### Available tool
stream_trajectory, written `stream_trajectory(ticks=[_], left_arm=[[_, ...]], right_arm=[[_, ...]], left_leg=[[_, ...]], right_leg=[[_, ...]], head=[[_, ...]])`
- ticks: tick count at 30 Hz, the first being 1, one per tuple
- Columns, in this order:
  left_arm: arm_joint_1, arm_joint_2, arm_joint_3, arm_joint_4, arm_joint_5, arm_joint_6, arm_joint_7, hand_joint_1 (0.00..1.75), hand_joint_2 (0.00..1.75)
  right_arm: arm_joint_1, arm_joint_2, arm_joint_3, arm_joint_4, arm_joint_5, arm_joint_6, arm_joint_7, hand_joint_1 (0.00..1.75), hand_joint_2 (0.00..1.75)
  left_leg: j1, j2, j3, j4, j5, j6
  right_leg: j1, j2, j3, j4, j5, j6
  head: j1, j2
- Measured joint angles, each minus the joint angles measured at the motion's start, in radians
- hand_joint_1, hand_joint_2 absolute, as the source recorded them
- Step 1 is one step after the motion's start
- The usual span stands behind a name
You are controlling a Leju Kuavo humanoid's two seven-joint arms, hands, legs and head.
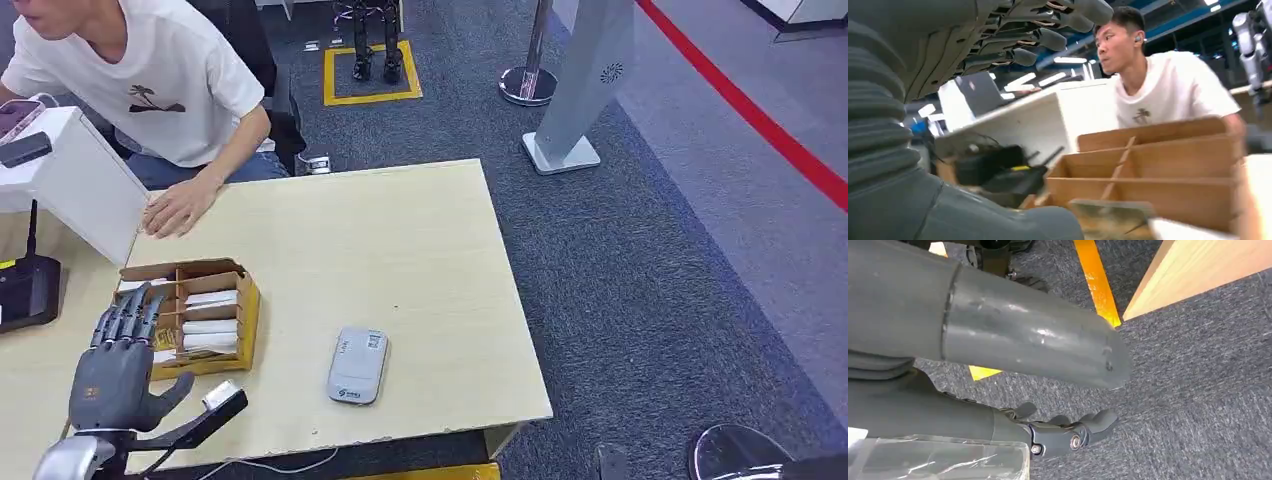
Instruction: Pass the card to the sensor for recognition and then transmit it.
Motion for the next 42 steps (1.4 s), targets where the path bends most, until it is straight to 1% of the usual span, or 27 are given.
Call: stream_trajectory(ticks=[2,6,12,16,21,26,33,37,42], left_arm=[[0.019,0.016,0.000,-0.006,-0.022,-0.014,0.017,0.00,1.75],[0.042,0.035,0.000,-0.011,-0.032,-0.027,0.026,0.00,1.75],[0.050,0.050,-0.001,-0.014,-0.035,-0.042,0.037,0.00,1.75],[0.046,0.066,-0.001,-0.011,-0.037,-0.078,0.038,0.00,1.75],[0.007,0.088,-0.002,0.017,-0.031,-0.113,0.027,0.00,1.75],[-0.048,0.105,-0.002,0.060,0.029,-0.146,-0.018,0.00,1.75],[-0.085,0.119,-0.002,0.098,0.044,-0.156,-0.028,0.00,1.75],[-0.126,0.130,-0.002,0.129,0.067,-0.176,-0.042,0.00,1.75],[-0.171,0.132,-0.005,0.169,0.079,-0.181,-0.055,0.00,1.75]], right_arm=[[0.001,0.000,-0.004,0.000,0.002,-0.001,0.000,0.00,0.00],[0.002,0.000,-0.005,0.000,0.003,0.000,0.002,0.00,0.00],[0.002,0.000,-0.005,0.000,0.006,0.000,0.002,0.00,0.00],[0.001,0.000,-0.005,0.000,0.021,0.000,0.011,0.00,0.00],[-0.008,0.000,-0.005,0.000,0.035,0.000,0.021,0.00,0.00],[-0.018,0.000,-0.004,0.000,0.045,0.000,0.032,0.00,0.00],[-0.022,0.000,-0.003,0.000,0.049,0.000,0.032,0.00,0.00],[-0.029,0.000,0.001,0.000,0.057,0.003,0.037,0.00,0.00],[-0.037,0.000,0.007,0.001,0.060,0.003,0.044,0.00,0.00]], left_leg=[[0.000,0.000,0.000,0.000,0.000,0.000],[0.000,0.000,0.000,0.000,0.000,0.000],[0.000,0.000,0.000,0.000,0.000,0.000],[0.000,0.000,0.000,0.000,0.000,0.000],[0.000,0.000,0.000,0.000,0.000,0.000],[0.000,0.000,0.000,0.000,0.000,0.000],[0.000,0.000,0.000,0.000,0.000,0.000],[0.000,0.000,0.000,0.000,0.000,0.000],[0.000,0.000,0.000,0.000,0.000,0.000]], right_leg=[[0.000,0.000,0.000,0.000,0.000,0.000],[0.000,0.000,0.000,0.000,0.000,0.000],[0.000,0.000,0.000,0.000,0.000,0.000],[0.000,0.000,0.000,0.000,0.000,0.000],[0.000,0.000,0.000,0.000,0.000,0.000],[0.000,0.000,0.000,0.000,0.000,0.000],[0.000,0.000,0.000,0.000,0.000,0.000],[0.000,0.000,0.000,0.000,0.000,0.000],[0.000,0.000,0.000,0.000,0.000,0.000]], head=[[0.000,0.000],[0.000,0.000],[0.000,0.000],[0.000,0.000],[0.000,0.000],[0.000,0.000],[0.000,0.000],[0.000,0.000],[0.000,0.000]])
